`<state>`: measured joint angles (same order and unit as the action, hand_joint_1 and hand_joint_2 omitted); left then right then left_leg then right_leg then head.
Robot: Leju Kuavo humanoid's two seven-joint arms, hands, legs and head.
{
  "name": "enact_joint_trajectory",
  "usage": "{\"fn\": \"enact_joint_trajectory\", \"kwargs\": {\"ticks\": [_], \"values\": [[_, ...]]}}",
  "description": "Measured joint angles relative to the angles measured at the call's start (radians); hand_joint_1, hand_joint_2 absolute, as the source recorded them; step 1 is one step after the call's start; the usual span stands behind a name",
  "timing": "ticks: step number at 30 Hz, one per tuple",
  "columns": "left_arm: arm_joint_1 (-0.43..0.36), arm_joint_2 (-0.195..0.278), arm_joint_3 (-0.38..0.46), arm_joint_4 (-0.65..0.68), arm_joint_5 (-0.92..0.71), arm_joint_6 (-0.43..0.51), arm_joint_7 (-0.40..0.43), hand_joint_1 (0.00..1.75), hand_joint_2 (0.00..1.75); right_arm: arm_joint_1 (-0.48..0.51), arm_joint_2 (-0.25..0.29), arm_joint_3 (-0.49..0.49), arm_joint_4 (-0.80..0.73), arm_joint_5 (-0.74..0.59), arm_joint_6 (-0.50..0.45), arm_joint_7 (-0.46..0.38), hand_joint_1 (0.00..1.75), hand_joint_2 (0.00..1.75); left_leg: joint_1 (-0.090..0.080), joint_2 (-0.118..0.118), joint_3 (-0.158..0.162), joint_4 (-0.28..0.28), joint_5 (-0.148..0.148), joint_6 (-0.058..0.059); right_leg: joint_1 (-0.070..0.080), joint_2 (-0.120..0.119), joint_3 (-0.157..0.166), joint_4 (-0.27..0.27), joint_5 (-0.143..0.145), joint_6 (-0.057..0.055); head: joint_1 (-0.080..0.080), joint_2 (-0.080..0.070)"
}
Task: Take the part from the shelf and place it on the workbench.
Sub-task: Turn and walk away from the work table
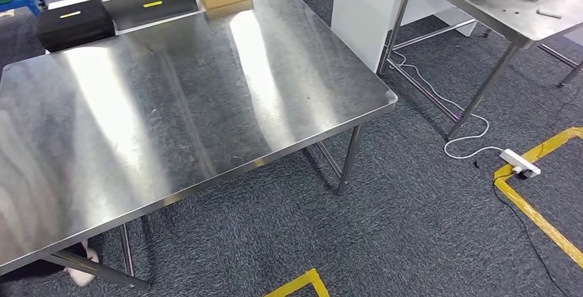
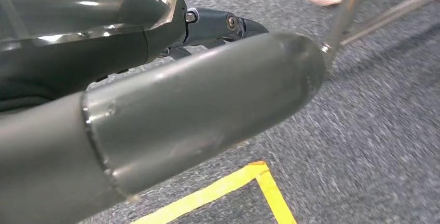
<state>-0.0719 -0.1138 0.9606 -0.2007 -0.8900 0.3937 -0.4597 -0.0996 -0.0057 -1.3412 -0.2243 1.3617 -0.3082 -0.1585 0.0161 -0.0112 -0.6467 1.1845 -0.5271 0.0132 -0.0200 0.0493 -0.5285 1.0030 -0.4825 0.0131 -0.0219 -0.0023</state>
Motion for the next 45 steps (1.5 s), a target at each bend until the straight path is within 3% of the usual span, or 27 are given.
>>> {"fn": "enact_joint_trajectory", "kwargs": {"ticks": [2,4,6,8,10,11,12,13,15,17,19,21,23,25,27,28,29,30,32,34,36,38,40,42,43,44,45], "values": [[0.0,0.0,0.0,0.0,0.0,0.0,0.001,0.0,0.0,-0.003,0.001,0.001,0.0,0.002,0.0,0.001,0.0,0.0,-0.001,-0.039,0.054,-0.115,0.051,0.015,0.004,0.022,-0.001,0.001,-0.001,0.002,0.001,0.0],[0.0,0.0,0.0,0.0,0.0,0.0,0.0,0.0,0.0,-0.004,0.001,0.001,0.0,0.002,0.001,0.002,0.0,0.0,-0.006,-0.054,0.074,-0.158,0.059,0.023,0.004,0.041,-0.008,0.001,0.0,0.007,0.001,0.0],[-0.002,-0.002,0.0,0.0,0.0,0.0,-0.001,0.0,0.0,0.0,-0.001,0.001,0.0,0.002,0.002,0.003,0.0,0.0,-0.009,-0.034,0.079,-0.17,0.062,0.028,0.003,0.049,-0.016,0.0,0.001,0.017,0.001,0.0],[-0.003,-0.004,0.0,0.0,0.0,0.0,-0.003,0.0,0.0,0.002,-0.002,0.001,0.001,0.001,0.004,0.004,0.0,0.0,-0.007,-0.012,0.087,-0.187,0.069,0.04,0.005,0.018,-0.039,0.04,-0.021,0.02,0.002,0.0],[-0.003,-0.005,0.0,0.0,0.0,0.0,-0.003,0.0,0.0,-0.001,-0.002,0.001,0.001,0.0,0.005,0.005,0.0,0.0,-0.007,0.012,0.091,-0.194,0.072,0.048,0.006,-0.022,-0.097,0.153,-0.072,0.015,0.003,0.0],[-0.002,-0.005,0.0,0.0,0.0,0.001,-0.003,0.0,0.0,-0.002,-0.003,0.001,0.002,0.001,0.005,0.006,0.0,0.0,-0.008,0.025,0.09,-0.194,0.072,0.049,0.005,-0.03,-0.129,0.217,-0.096,0.015,0.004,0.0],[-0.002,-0.005,0.0,0.0,0.0,0.002,-0.002,0.0,0.0,-0.001,-0.004,0.001,0.002,0.001,0.006,0.008,0.0,0.0,-0.009,0.036,0.09,-0.194,0.071,0.049,0.004,-0.034,-0.151,0.26,-0.108,0.019,0.003,0.0],[-0.002,-0.005,0.0,0.0,0.0,0.002,-0.002,0.0,0.0,0.0,-0.004,0.001,0.002,0.002,0.006,0.01,0.0,0.0,-0.009,0.047,0.09,-0.193,0.07,0.049,0.003,-0.037,-0.155,0.269,-0.105,0.027,0.004,0.0],[-0.002,-0.008,0.0,0.0,0.0,0.003,-0.001,0.0,0.0,0.003,-0.007,0.001,0.002,0.004,0.006,0.013,0.0,0.0,-0.009,0.068,0.091,-0.192,0.069,0.046,-0.001,-0.054,-0.103,0.174,-0.061,0.047,0.004,0.0],[-0.002,-0.01,0.0,0.0,0.0,0.003,-0.001,0.0,0.0,0.0,-0.01,0.001,0.001,0.004,0.007,0.013,0.0,0.0,-0.013,0.087,0.094,-0.187,0.063,0.038,0.0,-0.094,-0.034,0.041,-0.015,0.052,0.004,0.0],[-0.003,-0.01,0.0,0.0,0.0,0.003,-0.001,0.0,0.0,-0.003,-0.011,0.002,0.001,0.004,0.011,0.013,0.0,0.0,-0.018,0.105,0.099,-0.182,0.056,0.026,0.004,-0.108,-0.013,-0.008,0.002,0.037,0.003,0.0],[-0.006,-0.009,0.0,0.0,0.0,0.004,-0.001,0.0,0.0,0.0,-0.012,0.002,0.002,0.002,0.016,0.014,0.0,0.0,-0.015,0.118,0.103,-0.181,0.051,0.014,0.003,-0.087,-0.014,-0.009,0.008,0.019,0.001,0.0],[-0.007,-0.01,0.0,0.0,-0.001,0.003,-0.001,0.0,0.0,0.003,-0.013,0.001,0.002,0.0,0.019,0.014,0.0,0.0,-0.009,0.09,0.095,-0.151,0.023,0.001,-0.005,-0.068,-0.012,-0.011,0.013,0.006,0.0,0.0],[-0.006,-0.01,0.0,0.0,-0.003,0.002,-0.001,0.0,0.0,0.002,-0.013,0.001,0.002,-0.002,0.02,0.014,0.0,0.0,-0.004,0.038,0.053,-0.046,-0.047,-0.009,-0.008,-0.05,-0.014,-0.011,0.019,-0.004,-0.002,0.0],[-0.003,-0.01,0.0,0.0,-0.003,0.001,-0.001,0.0,0.0,0.002,-0.013,0.001,0.002,-0.004,0.02,0.015,0.0,0.0,-0.003,0.017,0.001,0.074,-0.101,-0.014,-0.007,-0.028,-0.017,-0.01,0.022,-0.009,-0.001,0.0],[-0.002,-0.01,0.0,0.0,-0.003,0.001,-0.001,0.0,0.0,0.004,-0.013,0.001,0.002,-0.005,0.021,0.015,0.0,0.0,-0.002,0.014,-0.008,0.095,-0.1,-0.015,-0.007,-0.016,-0.016,-0.01,0.022,-0.009,-0.002,0.0],[-0.001,-0.009,0.0,0.0,-0.003,0.001,0.001,0.0,0.0,0.005,-0.012,0.001,0.002,-0.005,0.021,0.016,0.0,0.0,0.0,0.012,-0.001,0.081,-0.08,-0.014,-0.007,-0.003,-0.015,-0.01,0.022,-0.009,-0.001,0.0],[-0.001,-0.009,0.0,0.0,-0.003,0.001,0.002,0.0,0.0,0.006,-0.011,0.001,0.002,-0.005,0.021,0.016,0.0,0.0,0.002,0.004,0.023,0.031,-0.044,-0.013,-0.008,0.01,-0.013,-0.01,0.023,-0.008,-0.001,0.0],[0.0,-0.009,0.001,0.0,-0.003,0.002,0.005,0.0,0.0,0.003,-0.009,0.001,0.002,-0.003,0.021,0.018,0.0,0.0,0.007,-0.041,0.085,-0.102,0.02,-0.006,-0.006,0.035,-0.012,-0.008,0.023,-0.005,-0.001,0.0],[0.0,-0.008,0.001,0.0,-0.003,0.003,0.007,0.0,0.0,0.0,-0.007,0.001,0.002,-0.002,0.021,0.02,0.0,0.0,0.007,-0.07,0.114,-0.169,0.039,0.001,-0.004,0.058,-0.021,-0.007,0.027,0.006,0.0,0.0],[-0.001,-0.009,0.001,0.0,-0.003,0.005,0.008,0.0,0.0,0.003,-0.007,0.001,0.002,-0.001,0.022,0.021,0.0,0.0,0.0,-0.052,0.115,-0.177,0.041,0.012,-0.006,0.074,-0.033,-0.009,0.034,0.022,0.0,0.0],[-0.002,-0.01,0.001,0.0,-0.003,0.006,0.008,0.0,0.0,0.007,-0.006,0.001,0.002,-0.001,0.022,0.021,0.0,0.0,-0.002,-0.027,0.117,-0.19,0.05,0.03,-0.006,0.041,-0.053,0.014,0.023,0.028,0.001,0.0],[0.0,-0.01,0.001,0.0,-0.003,0.006,0.008,0.0,0.0,0.004,-0.006,0.001,0.002,-0.001,0.022,0.022,0.0,0.0,-0.003,0.002,0.118,-0.198,0.055,0.042,-0.003,-0.015,-0.103,0.111,-0.025,0.021,0.004,0.0],[0.003,-0.008,0.001,0.0,-0.003,0.006,0.008,0.0,0.0,0.003,-0.006,0.001,0.002,-0.003,0.022,0.022,0.0,0.0,-0.006,0.033,0.115,-0.198,0.055,0.046,-0.003,-0.034,-0.165,0.241,-0.077,0.018,0.005,0.0],[0.003,-0.008,0.002,0.0,-0.004,0.006,0.008,0.0,0.0,0.005,-0.006,0.001,0.002,-0.004,0.022,0.022,0.0,0.0,-0.007,0.047,0.114,-0.198,0.055,0.046,-0.003,-0.036,-0.177,0.275,-0.086,0.022,0.005,0.0],[0.003,-0.008,0.002,0.0,-0.005,0.005,0.008,0.0,0.0,0.007,-0.006,0.001,0.002,-0.005,0.022,0.022,0.0,0.0,-0.007,0.061,0.113,-0.197,0.055,0.046,-0.004,-0.039,-0.168,0.269,-0.08,0.03,0.006,0.0],[0.002,-0.008,0.002,0.0,-0.006,0.004,0.008,0.0,0.0,0.008,-0.006,0.001,0.002,-0.006,0.023,0.022,0.0,0.0,-0.007,0.074,0.114,-0.197,0.055,0.045,-0.005,-0.046,-0.137,0.222,-0.061,0.038,0.005,0.0]]}}
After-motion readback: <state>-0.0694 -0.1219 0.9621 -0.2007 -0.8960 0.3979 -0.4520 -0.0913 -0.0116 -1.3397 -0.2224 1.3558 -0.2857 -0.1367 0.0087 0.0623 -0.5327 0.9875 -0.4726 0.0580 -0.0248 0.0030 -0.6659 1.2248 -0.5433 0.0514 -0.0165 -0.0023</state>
